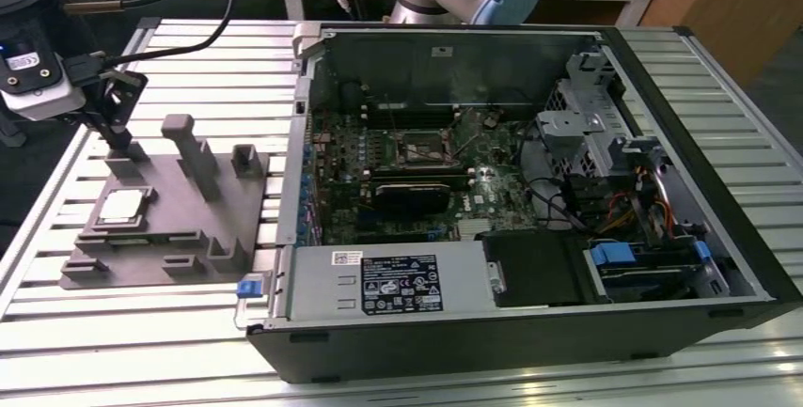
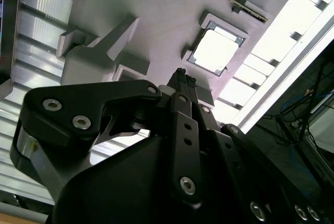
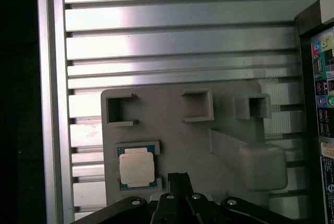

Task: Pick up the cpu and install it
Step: 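Pick up the cpu and move it towards the insertion slot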

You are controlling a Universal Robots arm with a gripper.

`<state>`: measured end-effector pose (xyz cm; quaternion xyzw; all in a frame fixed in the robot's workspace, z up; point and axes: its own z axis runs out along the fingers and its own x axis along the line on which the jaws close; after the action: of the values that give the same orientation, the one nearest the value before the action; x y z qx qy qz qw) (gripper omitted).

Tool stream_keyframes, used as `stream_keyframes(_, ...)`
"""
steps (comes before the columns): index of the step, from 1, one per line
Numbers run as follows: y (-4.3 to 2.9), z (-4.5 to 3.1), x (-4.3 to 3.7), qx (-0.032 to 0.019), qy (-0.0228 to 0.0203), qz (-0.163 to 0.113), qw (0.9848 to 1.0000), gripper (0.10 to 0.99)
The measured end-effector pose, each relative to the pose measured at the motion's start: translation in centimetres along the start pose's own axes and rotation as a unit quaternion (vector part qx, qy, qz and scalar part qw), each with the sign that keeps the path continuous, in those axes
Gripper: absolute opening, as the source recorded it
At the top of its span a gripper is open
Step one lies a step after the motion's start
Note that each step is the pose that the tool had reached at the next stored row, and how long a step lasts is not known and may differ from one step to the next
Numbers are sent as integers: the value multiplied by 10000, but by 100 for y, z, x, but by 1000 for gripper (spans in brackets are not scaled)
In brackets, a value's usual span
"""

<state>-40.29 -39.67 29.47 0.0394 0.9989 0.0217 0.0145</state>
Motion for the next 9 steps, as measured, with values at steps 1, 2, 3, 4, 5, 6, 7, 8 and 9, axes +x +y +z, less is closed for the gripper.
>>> stream_keyframes(1,0,0,1,0,0,0,10000,106)
stream_keyframes(2,0,0,3,0,0,0,10000,106)
stream_keyframes(3,0,0,5,0,0,0,10000,106)
stream_keyframes(4,-1,1,8,0,0,0,10000,106)
stream_keyframes(5,-1,1,11,0,0,0,10000,106)
stream_keyframes(6,-1,1,15,0,0,0,10000,106)
stream_keyframes(7,-1,2,17,0,0,0,10000,106)
stream_keyframes(8,-2,2,21,0,0,0,10000,106)
stream_keyframes(9,-2,3,26,0,0,0,10000,106)
